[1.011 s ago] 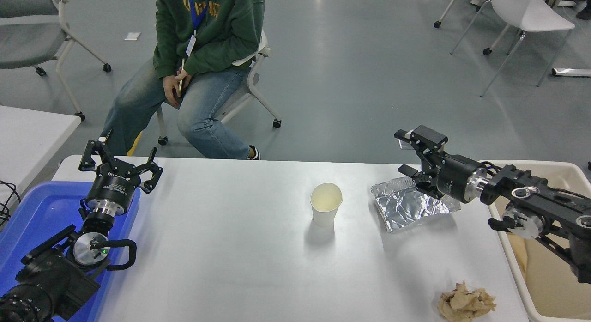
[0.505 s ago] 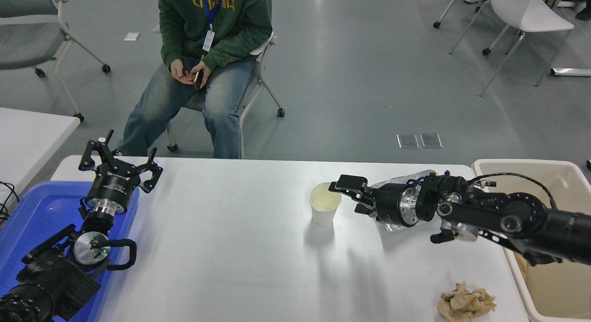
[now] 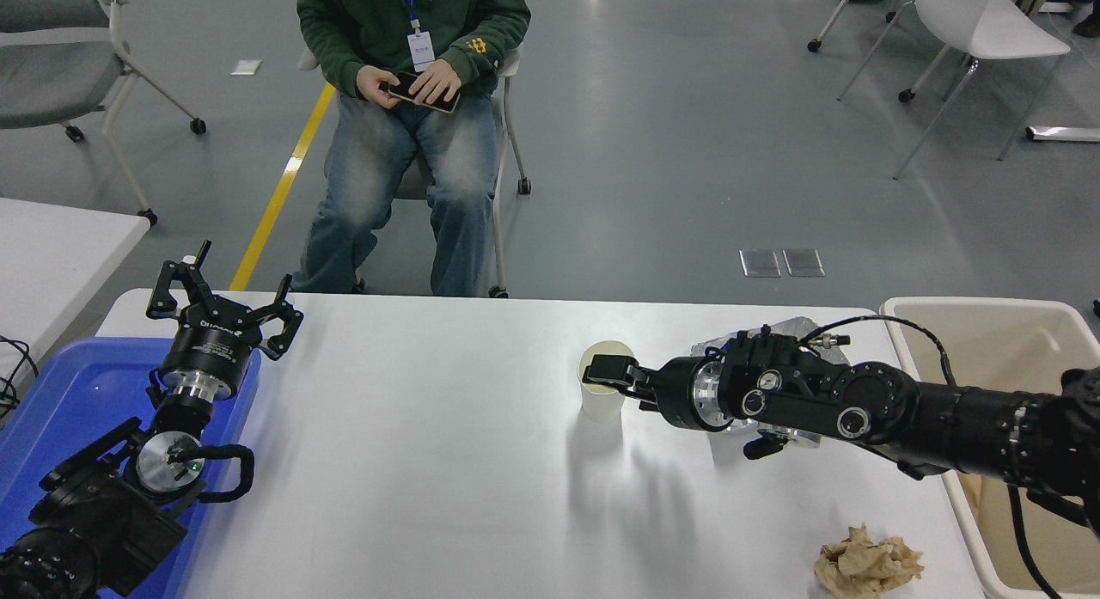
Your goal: Clean the table surface
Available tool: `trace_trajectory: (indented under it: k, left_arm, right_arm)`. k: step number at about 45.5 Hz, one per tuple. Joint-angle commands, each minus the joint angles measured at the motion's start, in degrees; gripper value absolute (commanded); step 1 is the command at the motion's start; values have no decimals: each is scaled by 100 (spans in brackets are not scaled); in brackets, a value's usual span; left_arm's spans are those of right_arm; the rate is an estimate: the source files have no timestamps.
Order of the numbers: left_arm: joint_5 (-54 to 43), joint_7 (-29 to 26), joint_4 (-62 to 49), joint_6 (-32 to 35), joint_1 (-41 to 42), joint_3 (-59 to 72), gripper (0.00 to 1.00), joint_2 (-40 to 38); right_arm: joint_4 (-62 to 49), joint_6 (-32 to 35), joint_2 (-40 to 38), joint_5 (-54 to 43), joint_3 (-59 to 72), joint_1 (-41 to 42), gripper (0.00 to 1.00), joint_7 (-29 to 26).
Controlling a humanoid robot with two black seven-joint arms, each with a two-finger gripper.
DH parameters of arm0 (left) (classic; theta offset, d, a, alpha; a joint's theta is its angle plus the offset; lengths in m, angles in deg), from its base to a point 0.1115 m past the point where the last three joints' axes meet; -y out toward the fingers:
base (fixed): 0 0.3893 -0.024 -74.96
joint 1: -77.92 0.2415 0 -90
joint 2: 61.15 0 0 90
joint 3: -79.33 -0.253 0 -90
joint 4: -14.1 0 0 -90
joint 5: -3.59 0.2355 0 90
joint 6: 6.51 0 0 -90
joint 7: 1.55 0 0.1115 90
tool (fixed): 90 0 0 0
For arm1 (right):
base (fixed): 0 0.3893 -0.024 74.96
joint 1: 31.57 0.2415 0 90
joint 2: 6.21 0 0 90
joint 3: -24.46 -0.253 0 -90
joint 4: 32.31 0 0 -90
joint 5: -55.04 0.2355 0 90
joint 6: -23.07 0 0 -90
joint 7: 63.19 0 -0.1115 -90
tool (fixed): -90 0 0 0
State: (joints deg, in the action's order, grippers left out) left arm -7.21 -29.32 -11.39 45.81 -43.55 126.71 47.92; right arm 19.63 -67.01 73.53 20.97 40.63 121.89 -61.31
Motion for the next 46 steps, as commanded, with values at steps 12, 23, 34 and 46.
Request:
trace_trajectory:
  k: [12,23,34,46]
  left_arm:
    - [-1,0,0,-2,0,0,100,0]
    - [-1,0,0,6,0,0,100,0]
    - [-1,0,0,-2,0,0,100,0]
    - [-1,0,0,-2,0,0,100,0]
  right_arm:
    - [-563,61,340,-20,185,34,97,-215]
    - [-651,456,428,-37,193,96,35,-215]
    - [-660,747,428,-152,202,245,0,-223]
    - [-633,791,393,-73,149,351,0,-206]
